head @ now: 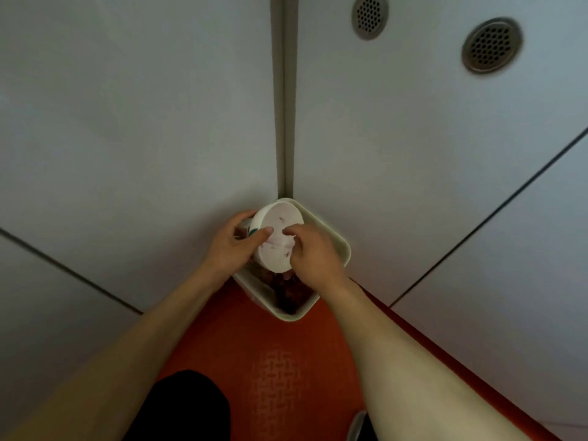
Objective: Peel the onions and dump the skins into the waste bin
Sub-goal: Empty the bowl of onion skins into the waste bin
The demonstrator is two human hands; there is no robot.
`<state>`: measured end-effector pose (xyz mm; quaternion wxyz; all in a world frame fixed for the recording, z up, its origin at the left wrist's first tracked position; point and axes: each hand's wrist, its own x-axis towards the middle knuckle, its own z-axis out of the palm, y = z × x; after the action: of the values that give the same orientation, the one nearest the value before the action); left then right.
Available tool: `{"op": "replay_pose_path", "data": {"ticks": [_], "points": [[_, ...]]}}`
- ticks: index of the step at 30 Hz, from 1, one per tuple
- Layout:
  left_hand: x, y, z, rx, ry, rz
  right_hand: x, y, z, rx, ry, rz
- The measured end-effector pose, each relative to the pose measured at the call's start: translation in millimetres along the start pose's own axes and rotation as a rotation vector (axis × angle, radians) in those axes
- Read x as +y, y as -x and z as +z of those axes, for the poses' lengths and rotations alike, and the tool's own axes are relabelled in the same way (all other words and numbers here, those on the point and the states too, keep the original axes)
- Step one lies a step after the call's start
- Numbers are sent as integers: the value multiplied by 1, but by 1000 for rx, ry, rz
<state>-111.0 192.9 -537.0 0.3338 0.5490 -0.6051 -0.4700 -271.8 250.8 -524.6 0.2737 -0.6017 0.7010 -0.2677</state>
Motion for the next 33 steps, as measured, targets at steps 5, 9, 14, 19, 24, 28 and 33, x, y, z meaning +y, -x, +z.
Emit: {"op": "replay_pose_path", "data": {"ticks": [5, 9, 14, 19, 24, 28, 33], "points": [[6, 1, -17, -45, 60, -38, -2, -6, 16, -316, 331, -147], [13, 2, -26, -75, 63, -91, -8, -7, 26, -295, 441, -251], [22, -1, -36, -36, 59, -129, -14, 0, 26, -434, 584, -313], [21, -5, -42, -15, -83, -34, -17, 3, 29, -481, 643, -305], [18, -5, -34, 39, -427, 164, -19, 1, 14, -356, 581, -114], [22, -3, -29, 45, -515, 230, -10, -5, 0, -199, 499, 6], [21, -3, -24, 2, -560, 214, -6, -10, -4, -127, 376, 113]]}}
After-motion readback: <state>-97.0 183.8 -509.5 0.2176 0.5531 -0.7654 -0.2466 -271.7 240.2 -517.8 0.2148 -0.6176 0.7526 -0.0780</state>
